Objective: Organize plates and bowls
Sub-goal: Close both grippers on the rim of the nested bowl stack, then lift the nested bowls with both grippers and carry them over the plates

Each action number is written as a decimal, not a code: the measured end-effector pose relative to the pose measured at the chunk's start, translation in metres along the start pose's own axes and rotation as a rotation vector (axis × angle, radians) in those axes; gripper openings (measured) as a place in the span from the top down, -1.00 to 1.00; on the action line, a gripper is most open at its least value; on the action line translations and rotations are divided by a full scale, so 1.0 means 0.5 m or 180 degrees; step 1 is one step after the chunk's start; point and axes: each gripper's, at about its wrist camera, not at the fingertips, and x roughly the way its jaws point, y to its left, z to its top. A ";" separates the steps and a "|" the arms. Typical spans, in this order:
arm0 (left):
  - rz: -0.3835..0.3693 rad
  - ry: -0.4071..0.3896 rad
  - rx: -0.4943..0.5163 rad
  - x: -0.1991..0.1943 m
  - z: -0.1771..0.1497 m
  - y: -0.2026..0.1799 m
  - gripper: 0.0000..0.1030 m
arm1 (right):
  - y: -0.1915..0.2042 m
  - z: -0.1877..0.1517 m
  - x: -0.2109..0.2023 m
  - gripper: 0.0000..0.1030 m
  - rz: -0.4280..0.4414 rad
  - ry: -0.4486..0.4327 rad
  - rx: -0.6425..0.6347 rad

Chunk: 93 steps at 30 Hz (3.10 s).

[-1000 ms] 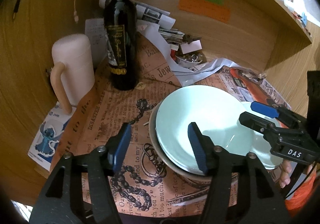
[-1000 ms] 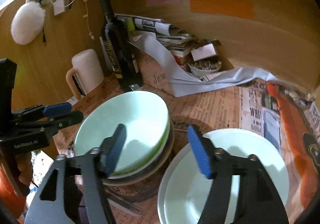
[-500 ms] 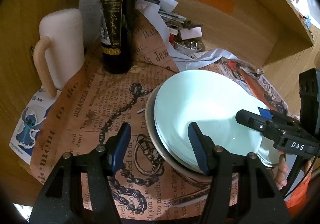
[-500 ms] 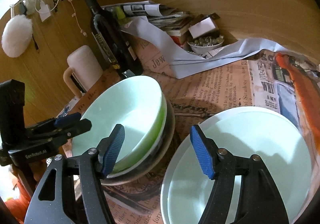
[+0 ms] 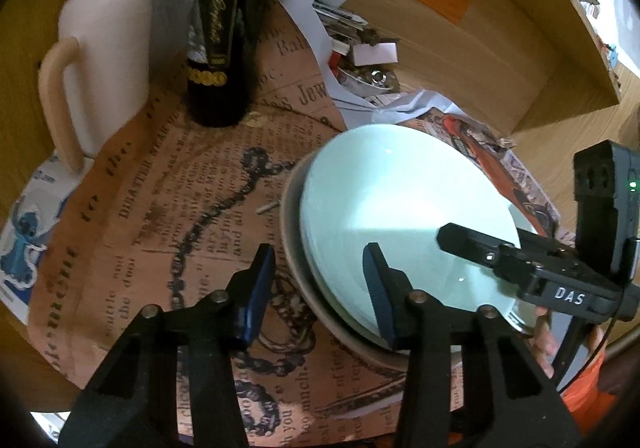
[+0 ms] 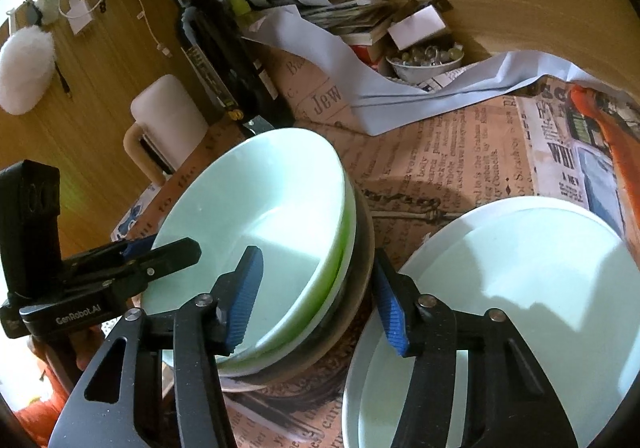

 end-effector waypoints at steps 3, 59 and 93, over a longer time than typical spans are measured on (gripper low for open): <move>-0.0015 0.0013 0.0033 0.008 -0.003 -0.009 0.15 | 0.003 -0.002 0.003 0.02 -0.0018 -0.0005 0.0001; -0.0074 -0.0417 0.0199 -0.035 0.026 -0.157 0.17 | -0.034 0.007 -0.140 0.22 -0.0328 -0.0691 0.0187; -0.0527 -0.0076 0.0588 0.057 0.036 -0.338 0.17 | -0.169 -0.065 -0.268 0.22 -0.0851 -0.0813 0.0594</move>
